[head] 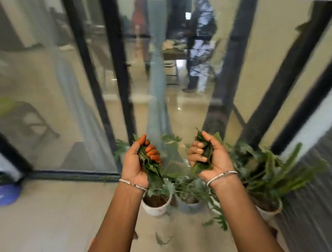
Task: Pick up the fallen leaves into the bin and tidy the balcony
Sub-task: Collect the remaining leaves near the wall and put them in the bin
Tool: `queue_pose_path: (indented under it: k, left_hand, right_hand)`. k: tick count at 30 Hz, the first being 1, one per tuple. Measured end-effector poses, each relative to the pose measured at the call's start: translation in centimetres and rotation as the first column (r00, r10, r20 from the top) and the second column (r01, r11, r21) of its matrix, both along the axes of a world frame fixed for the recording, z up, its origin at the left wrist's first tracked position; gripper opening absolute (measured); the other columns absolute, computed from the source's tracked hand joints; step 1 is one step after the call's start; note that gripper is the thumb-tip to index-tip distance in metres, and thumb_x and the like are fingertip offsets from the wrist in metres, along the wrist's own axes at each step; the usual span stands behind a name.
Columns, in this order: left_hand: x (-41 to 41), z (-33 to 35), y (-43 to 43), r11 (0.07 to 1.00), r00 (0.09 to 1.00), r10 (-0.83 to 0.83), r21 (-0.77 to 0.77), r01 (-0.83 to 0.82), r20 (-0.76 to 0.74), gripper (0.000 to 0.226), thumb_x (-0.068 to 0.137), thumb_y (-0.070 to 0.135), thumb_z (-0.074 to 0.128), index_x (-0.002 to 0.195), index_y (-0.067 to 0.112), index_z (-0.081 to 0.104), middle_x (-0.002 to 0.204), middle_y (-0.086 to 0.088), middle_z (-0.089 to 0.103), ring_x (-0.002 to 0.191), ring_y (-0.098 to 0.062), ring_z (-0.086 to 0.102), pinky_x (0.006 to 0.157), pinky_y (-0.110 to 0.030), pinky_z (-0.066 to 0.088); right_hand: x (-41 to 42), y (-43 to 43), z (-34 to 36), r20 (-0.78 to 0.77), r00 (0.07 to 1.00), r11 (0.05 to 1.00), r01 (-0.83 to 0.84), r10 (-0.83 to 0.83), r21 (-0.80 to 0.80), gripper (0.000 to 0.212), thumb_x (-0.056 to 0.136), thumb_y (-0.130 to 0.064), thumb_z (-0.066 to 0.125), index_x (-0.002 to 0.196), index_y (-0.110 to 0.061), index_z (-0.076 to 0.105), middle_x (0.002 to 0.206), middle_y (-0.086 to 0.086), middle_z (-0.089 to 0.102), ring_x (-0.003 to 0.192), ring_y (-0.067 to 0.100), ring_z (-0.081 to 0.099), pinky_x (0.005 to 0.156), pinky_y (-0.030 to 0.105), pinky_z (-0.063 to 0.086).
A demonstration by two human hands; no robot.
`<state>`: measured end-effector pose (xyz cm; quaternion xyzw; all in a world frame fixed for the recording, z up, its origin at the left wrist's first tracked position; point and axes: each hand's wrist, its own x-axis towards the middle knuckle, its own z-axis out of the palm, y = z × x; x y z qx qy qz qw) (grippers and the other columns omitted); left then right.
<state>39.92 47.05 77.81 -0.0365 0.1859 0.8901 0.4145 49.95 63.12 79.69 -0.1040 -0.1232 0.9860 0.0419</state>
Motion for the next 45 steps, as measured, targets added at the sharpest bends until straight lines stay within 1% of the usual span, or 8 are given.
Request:
queue_pose_path:
  k: [14, 18, 21, 24, 27, 30, 38, 45]
  left_hand:
    - [-9.3, -1.3, -25.7, 0.826, 0.826, 0.563, -0.068, -0.560, 0.034, 0.022, 0.083, 0.029, 0.060, 0.070, 0.018, 0.046, 0.049, 0.004, 0.041, 0.040, -0.006, 0.044, 0.039, -0.016, 0.041]
    - [-11.8, -1.1, -32.7, 0.739, 0.740, 0.672, -0.085, -0.668, 0.027, 0.020, 0.082, 0.027, 0.061, 0.069, 0.017, 0.049, 0.051, 0.004, 0.041, 0.041, -0.006, 0.042, 0.040, -0.015, 0.040]
    - [-13.1, -1.3, -37.8, 0.677, 0.677, 0.735, -0.096, -0.730, 0.031, 0.019, 0.083, 0.027, 0.061, 0.071, 0.018, 0.050, 0.055, 0.005, 0.040, 0.042, -0.006, 0.042, 0.039, -0.016, 0.041]
    - [-13.9, -1.4, -42.1, 0.604, 0.603, 0.796, -0.117, -0.788, 0.050, 0.020, 0.082, 0.028, 0.061, 0.069, 0.017, 0.050, 0.053, 0.005, 0.038, 0.040, -0.006, 0.042, 0.038, -0.017, 0.041]
    - [-14.8, -1.9, -45.8, 0.554, 0.547, 0.832, -0.100, -0.826, 0.091, 0.021, 0.084, 0.028, 0.061, 0.070, 0.018, 0.049, 0.052, 0.006, 0.037, 0.040, -0.006, 0.041, 0.038, -0.017, 0.041]
    - [-16.1, -2.7, -49.5, 0.491, 0.480, 0.868, -0.078, -0.868, 0.123, 0.020, 0.083, 0.027, 0.062, 0.072, 0.018, 0.049, 0.053, 0.006, 0.038, 0.041, -0.006, 0.042, 0.038, -0.018, 0.042]
    - [-22.6, -4.5, -59.0, 0.366, 0.344, 0.924, -0.130, -0.921, 0.166, 0.020, 0.079, 0.027, 0.067, 0.070, 0.017, 0.052, 0.057, 0.006, 0.038, 0.044, -0.007, 0.042, 0.044, -0.014, 0.040]
    - [-34.3, -6.0, -68.8, 0.387, 0.346, 0.917, -0.233, -0.892, 0.198, 0.021, 0.081, 0.028, 0.067, 0.070, 0.016, 0.053, 0.054, 0.005, 0.039, 0.042, -0.008, 0.042, 0.041, -0.016, 0.041]
  right_hand:
    - [-19.5, -23.4, -1.3, 0.048, 0.858, 0.859, -0.511, 0.512, -0.031, 0.050, 0.036, 0.002, 0.093, 0.065, -0.009, 0.054, 0.058, 0.000, 0.043, 0.042, 0.012, 0.043, 0.029, 0.022, 0.033]
    - [-24.2, -30.9, -1.4, 0.135, 0.807, 0.816, -0.577, 0.575, -0.023, 0.022, 0.077, -0.015, 0.070, 0.070, -0.010, 0.050, 0.055, -0.001, 0.043, 0.041, 0.011, 0.042, 0.029, 0.020, 0.032]
    - [-27.2, -35.9, -1.5, 0.181, 0.762, 0.779, -0.625, 0.622, -0.042, 0.026, 0.086, -0.022, 0.055, 0.064, -0.010, 0.051, 0.054, -0.002, 0.043, 0.040, 0.010, 0.041, 0.030, 0.018, 0.030]
    - [-29.6, -40.3, -2.0, 0.164, 0.701, 0.716, -0.695, 0.694, -0.057, 0.025, 0.080, -0.017, 0.064, 0.061, -0.010, 0.051, 0.055, -0.002, 0.043, 0.042, 0.010, 0.041, 0.030, 0.018, 0.030]
    - [-32.1, -44.2, -2.5, 0.066, 0.646, 0.649, -0.757, 0.761, -0.074, 0.043, 0.045, 0.001, 0.091, 0.061, -0.009, 0.053, 0.057, 0.000, 0.044, 0.043, 0.011, 0.042, 0.030, 0.022, 0.033]
    - [-35.0, -48.6, -2.8, 0.040, 0.591, 0.592, -0.805, 0.806, -0.044, 0.051, 0.032, 0.002, 0.094, 0.062, -0.008, 0.055, 0.058, -0.001, 0.043, 0.044, 0.011, 0.041, 0.030, 0.022, 0.034]
    - [-43.4, -59.3, -4.0, 0.227, 0.517, 0.539, -0.842, 0.825, -0.040, 0.025, 0.090, -0.022, 0.055, 0.068, -0.011, 0.053, 0.057, -0.002, 0.041, 0.042, 0.010, 0.040, 0.031, 0.018, 0.029]
    - [-56.1, -69.7, -5.9, 0.255, 0.498, 0.531, -0.844, 0.829, -0.079, 0.029, 0.090, -0.024, 0.056, 0.065, -0.011, 0.052, 0.057, -0.003, 0.043, 0.042, 0.010, 0.041, 0.031, 0.019, 0.031]
